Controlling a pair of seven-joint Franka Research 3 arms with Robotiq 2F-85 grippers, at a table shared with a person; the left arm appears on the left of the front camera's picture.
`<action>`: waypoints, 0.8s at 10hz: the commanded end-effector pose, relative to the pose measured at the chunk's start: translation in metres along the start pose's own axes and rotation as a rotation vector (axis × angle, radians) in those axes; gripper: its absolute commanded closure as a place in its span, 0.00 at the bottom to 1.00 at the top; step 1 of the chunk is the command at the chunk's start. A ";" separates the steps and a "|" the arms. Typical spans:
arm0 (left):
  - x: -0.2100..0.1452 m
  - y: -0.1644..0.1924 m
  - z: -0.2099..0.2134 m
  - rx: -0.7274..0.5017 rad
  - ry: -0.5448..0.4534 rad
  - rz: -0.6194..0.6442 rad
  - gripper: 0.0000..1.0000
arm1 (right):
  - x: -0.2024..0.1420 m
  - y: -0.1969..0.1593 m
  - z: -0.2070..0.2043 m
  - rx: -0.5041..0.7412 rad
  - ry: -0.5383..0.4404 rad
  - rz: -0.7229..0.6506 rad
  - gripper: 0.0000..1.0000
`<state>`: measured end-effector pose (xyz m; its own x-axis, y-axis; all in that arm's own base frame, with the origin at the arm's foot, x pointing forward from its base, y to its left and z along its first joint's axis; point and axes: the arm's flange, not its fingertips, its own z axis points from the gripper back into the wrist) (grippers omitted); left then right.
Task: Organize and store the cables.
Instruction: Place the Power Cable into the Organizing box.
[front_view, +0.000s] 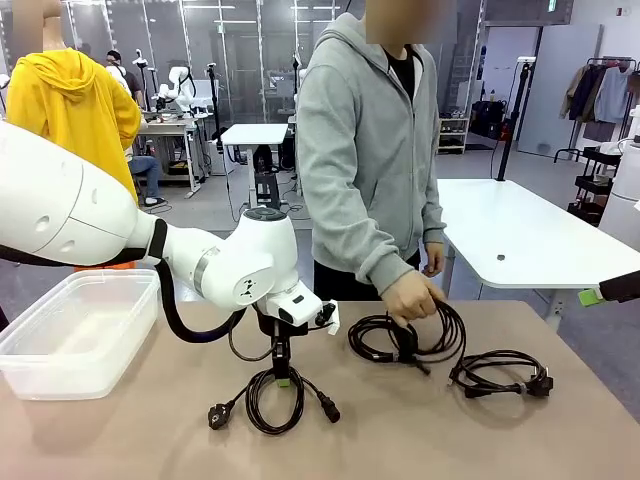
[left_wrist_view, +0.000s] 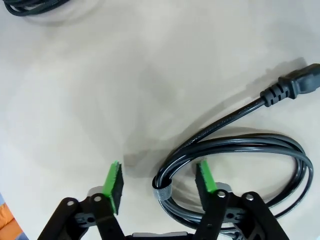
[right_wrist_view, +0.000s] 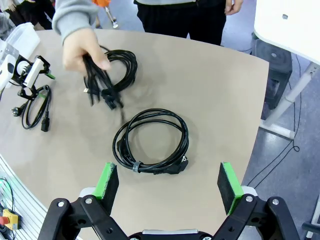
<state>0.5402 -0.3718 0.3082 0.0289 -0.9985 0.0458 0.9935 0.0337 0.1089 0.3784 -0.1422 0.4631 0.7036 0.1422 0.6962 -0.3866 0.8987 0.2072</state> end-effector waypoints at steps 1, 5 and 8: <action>0.000 0.004 0.005 -0.037 0.000 -0.009 1.00 | 0.000 0.000 0.001 -0.005 0.009 -0.003 0.00; -0.001 0.001 0.007 -0.064 0.012 -0.011 1.00 | 0.000 0.000 0.001 -0.005 0.009 -0.003 0.00; 0.000 -0.008 0.027 -0.099 -0.009 -0.012 1.00 | 0.000 0.000 0.001 -0.005 0.009 -0.003 0.00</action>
<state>0.5358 -0.3741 0.3165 0.0271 -0.9992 0.0299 0.9981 0.0287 0.0551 0.3784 -0.1422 0.4631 0.7036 0.1422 0.6962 -0.3866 0.8987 0.2072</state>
